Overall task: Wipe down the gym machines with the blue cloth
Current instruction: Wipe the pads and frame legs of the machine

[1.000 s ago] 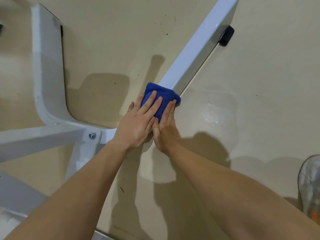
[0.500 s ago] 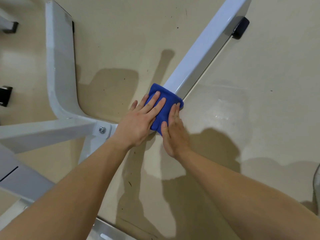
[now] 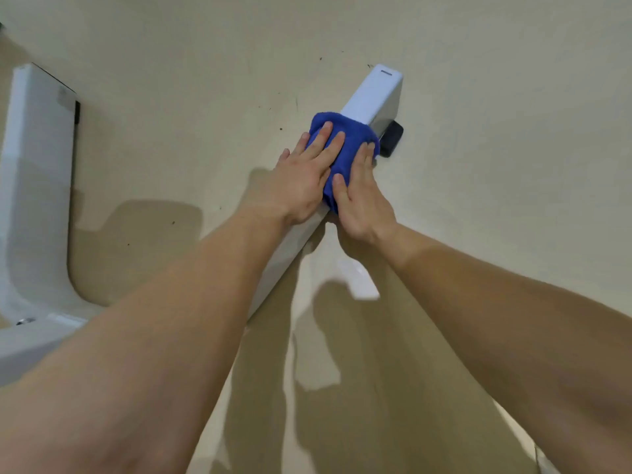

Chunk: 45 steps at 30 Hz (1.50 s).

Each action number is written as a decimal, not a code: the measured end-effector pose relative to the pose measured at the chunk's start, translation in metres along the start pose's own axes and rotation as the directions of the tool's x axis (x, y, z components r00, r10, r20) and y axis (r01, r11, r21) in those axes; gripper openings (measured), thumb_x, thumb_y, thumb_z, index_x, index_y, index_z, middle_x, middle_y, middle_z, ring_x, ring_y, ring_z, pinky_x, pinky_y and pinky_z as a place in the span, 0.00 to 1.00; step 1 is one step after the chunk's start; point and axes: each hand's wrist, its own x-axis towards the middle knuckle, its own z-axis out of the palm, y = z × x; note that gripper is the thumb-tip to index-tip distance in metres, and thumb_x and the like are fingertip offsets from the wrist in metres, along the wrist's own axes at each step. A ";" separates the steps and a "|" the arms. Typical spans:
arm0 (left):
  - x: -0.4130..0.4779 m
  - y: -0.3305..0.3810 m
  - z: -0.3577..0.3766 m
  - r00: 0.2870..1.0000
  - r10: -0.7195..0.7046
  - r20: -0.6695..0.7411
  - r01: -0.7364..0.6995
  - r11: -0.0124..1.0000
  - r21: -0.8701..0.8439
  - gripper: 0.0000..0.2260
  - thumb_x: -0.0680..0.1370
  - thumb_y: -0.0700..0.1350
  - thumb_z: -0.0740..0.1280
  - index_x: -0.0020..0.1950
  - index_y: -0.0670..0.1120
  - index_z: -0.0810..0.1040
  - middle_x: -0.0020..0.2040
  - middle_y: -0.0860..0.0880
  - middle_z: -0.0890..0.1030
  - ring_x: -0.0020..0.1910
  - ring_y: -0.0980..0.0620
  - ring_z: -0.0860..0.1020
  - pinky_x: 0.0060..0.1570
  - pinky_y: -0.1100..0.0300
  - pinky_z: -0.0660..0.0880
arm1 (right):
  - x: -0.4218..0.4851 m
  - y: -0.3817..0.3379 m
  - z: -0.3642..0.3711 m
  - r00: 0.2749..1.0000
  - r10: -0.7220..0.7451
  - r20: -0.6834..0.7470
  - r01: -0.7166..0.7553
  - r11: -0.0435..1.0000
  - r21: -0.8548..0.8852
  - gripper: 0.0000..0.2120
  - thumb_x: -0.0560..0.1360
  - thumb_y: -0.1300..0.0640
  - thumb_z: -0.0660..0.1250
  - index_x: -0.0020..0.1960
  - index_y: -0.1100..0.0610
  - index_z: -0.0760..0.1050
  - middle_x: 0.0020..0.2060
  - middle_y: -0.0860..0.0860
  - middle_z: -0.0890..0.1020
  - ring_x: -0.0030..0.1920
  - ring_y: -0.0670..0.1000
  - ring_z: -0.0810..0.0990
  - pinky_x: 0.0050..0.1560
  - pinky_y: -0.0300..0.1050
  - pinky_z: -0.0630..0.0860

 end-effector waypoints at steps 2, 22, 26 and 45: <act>0.033 0.003 -0.008 1.000 -0.028 0.006 0.028 0.997 -0.067 0.25 0.85 0.45 0.48 0.81 0.54 0.43 0.81 0.51 0.45 0.80 0.46 0.50 0.77 0.45 0.49 | 0.026 0.006 -0.029 0.997 -0.039 -0.070 0.025 0.981 -0.194 0.34 0.85 0.45 0.48 0.80 0.61 0.37 0.80 0.58 0.39 0.80 0.55 0.43 0.79 0.48 0.50; -0.121 0.007 0.064 0.721 -0.526 -0.452 0.587 0.810 -0.006 0.13 0.81 0.48 0.55 0.52 0.43 0.75 0.40 0.47 0.75 0.36 0.43 0.73 0.38 0.52 0.66 | 0.041 -0.066 -0.003 0.575 -0.546 0.610 0.814 0.302 -0.497 0.18 0.77 0.41 0.42 0.45 0.52 0.63 0.43 0.51 0.76 0.41 0.53 0.64 0.52 0.50 0.67; -0.201 -0.020 0.075 0.717 -0.600 -0.354 0.639 0.769 -0.008 0.16 0.81 0.52 0.52 0.56 0.45 0.75 0.45 0.49 0.77 0.43 0.44 0.74 0.46 0.51 0.69 | -0.011 -0.088 0.056 0.482 -0.592 0.646 0.873 0.258 -0.415 0.24 0.78 0.41 0.45 0.50 0.55 0.73 0.47 0.53 0.79 0.47 0.56 0.75 0.51 0.50 0.68; -0.109 0.005 0.039 0.762 -0.566 -0.313 0.587 0.809 -0.033 0.13 0.83 0.49 0.50 0.55 0.45 0.72 0.46 0.47 0.78 0.43 0.42 0.78 0.40 0.50 0.72 | 0.059 -0.061 -0.007 0.458 -0.651 0.606 0.853 0.129 -0.506 0.26 0.78 0.40 0.43 0.49 0.55 0.74 0.43 0.52 0.80 0.45 0.58 0.76 0.52 0.52 0.67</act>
